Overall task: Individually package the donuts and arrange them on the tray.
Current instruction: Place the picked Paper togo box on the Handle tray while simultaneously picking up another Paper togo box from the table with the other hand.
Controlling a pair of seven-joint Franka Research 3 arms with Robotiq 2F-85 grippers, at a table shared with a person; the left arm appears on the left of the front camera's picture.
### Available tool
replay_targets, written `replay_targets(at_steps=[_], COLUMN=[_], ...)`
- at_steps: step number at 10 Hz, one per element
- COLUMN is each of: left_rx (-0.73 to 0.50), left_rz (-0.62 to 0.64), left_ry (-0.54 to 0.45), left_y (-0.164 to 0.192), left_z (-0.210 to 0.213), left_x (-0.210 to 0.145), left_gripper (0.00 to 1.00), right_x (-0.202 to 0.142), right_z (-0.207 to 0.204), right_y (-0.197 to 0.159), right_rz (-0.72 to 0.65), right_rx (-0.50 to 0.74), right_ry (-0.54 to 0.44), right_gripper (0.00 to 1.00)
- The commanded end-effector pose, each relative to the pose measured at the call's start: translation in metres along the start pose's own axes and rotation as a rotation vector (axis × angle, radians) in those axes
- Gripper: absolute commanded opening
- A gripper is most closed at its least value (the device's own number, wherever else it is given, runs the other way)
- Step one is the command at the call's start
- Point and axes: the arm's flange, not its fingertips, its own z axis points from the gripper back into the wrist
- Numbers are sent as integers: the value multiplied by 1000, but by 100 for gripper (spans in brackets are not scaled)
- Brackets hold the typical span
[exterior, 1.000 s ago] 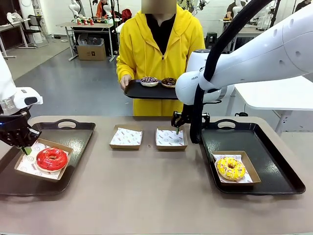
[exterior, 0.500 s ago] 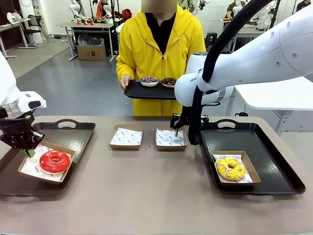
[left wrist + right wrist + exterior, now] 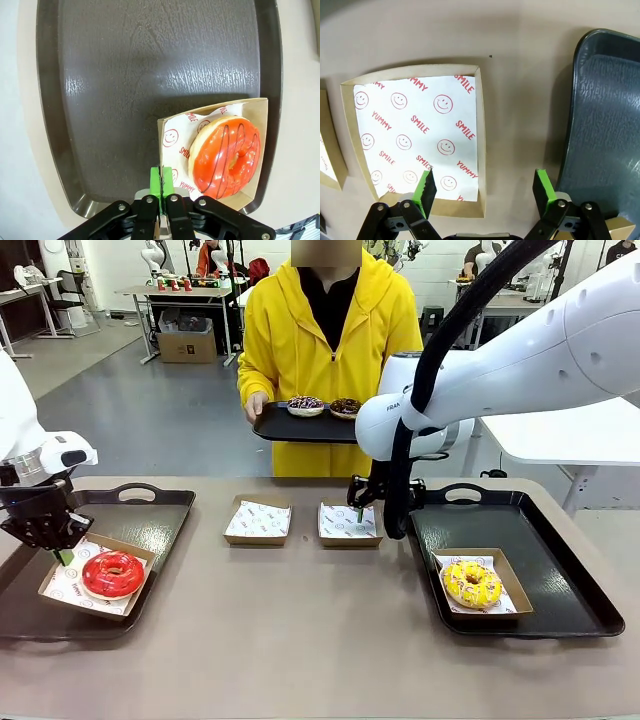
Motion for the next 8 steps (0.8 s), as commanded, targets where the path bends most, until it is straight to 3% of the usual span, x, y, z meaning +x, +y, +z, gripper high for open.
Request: replay_targets(at_steps=[1, 2, 3, 4, 5, 6, 7, 8], left_rx=[-34, -33, -40, -45, -50, -54, -57, -61], left_rz=[-19, -22, -29, -32, -34, -35, -34, -35], left_ry=[-13, -12, -10, -8, -6, -4, -3, -1], left_y=[0, 0, 0, 0, 0, 0, 0, 0], left_z=[-6, -7, -7, -7, -7, -7, -7, -7], left_x=[-11, -11, -12, -12, -12, -12, -12, -12], left_gripper=[1, 1, 59, 59, 100, 62, 100, 100], right_x=[5, 5, 5, 6, 6, 6, 6, 7], right_z=[-2, -3, -4, -4, -4, -4, -4, -4], right_y=[1, 0, -1, -1, -1, -1, -1, -1], right_rz=[-7, -6, 8, 6, 0, -3, -5, -8], right_rx=[19, 20, 19, 23, 28, 28, 27, 25], right_ry=[-2, -2, -4, -2, -3, -2, -3, -6], right_gripper=[100, 100, 54, 41, 0, 0, 0, 14])
